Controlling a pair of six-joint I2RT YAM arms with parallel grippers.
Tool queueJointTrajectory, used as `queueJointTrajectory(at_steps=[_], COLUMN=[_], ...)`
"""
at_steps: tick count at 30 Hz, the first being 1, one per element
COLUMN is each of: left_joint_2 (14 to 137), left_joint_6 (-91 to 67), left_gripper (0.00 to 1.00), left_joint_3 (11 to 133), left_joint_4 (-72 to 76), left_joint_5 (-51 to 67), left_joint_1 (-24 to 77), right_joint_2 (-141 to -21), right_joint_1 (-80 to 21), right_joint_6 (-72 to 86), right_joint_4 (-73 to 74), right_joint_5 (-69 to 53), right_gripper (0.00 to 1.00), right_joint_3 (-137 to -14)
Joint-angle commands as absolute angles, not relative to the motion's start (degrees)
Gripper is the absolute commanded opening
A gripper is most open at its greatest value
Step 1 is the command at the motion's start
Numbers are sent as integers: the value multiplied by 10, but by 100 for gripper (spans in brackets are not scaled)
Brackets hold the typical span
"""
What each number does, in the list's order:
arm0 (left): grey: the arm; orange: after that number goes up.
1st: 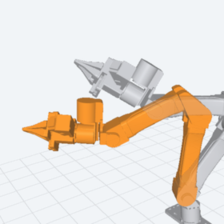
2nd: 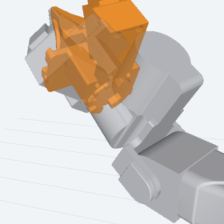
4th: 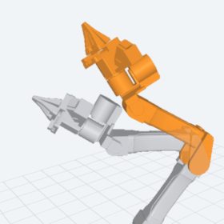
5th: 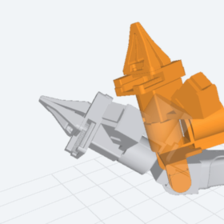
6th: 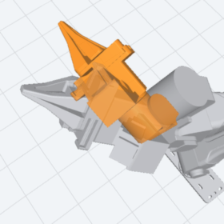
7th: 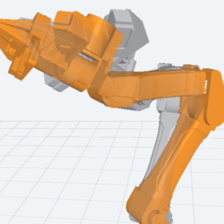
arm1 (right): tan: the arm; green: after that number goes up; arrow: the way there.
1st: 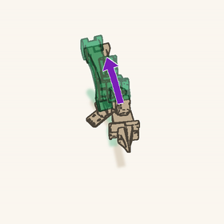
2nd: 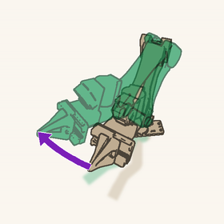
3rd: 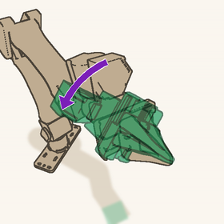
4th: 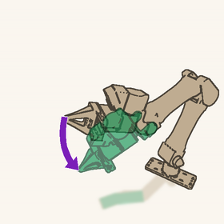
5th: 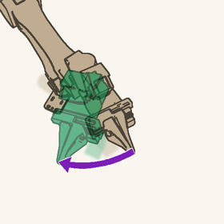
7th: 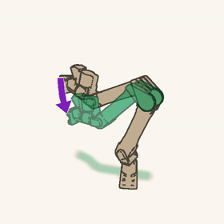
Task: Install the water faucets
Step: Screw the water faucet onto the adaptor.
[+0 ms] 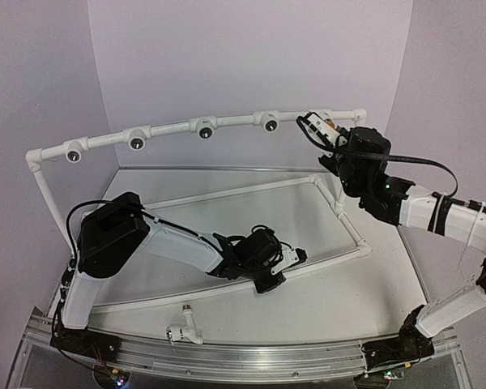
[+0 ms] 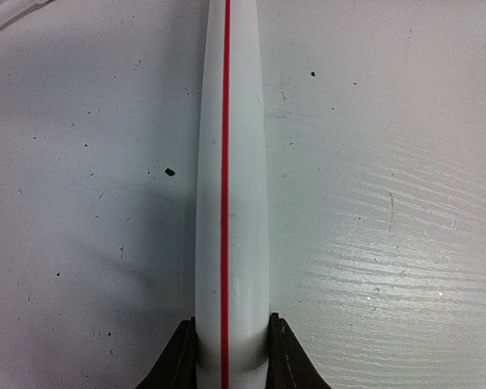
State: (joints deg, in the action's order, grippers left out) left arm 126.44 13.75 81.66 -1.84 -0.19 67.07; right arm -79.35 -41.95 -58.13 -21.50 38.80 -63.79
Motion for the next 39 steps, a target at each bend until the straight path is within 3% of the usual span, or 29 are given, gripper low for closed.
queueJointTrajectory(at_steps=[1, 39], left_joint_2=[1296, 1306], left_joint_6=[179, 183], left_gripper=[0, 0], left_joint_3=[798, 798], left_joint_4=[-119, -121], left_joint_5=[47, 48], left_joint_1=[697, 705], right_joint_2=[-807, -804], right_joint_1=[-424, -399], right_joint_6=[-499, -254], right_joint_4=[-264, -171], right_joint_5=[351, 287], right_gripper=[0, 0], right_joint_3=[-680, -719])
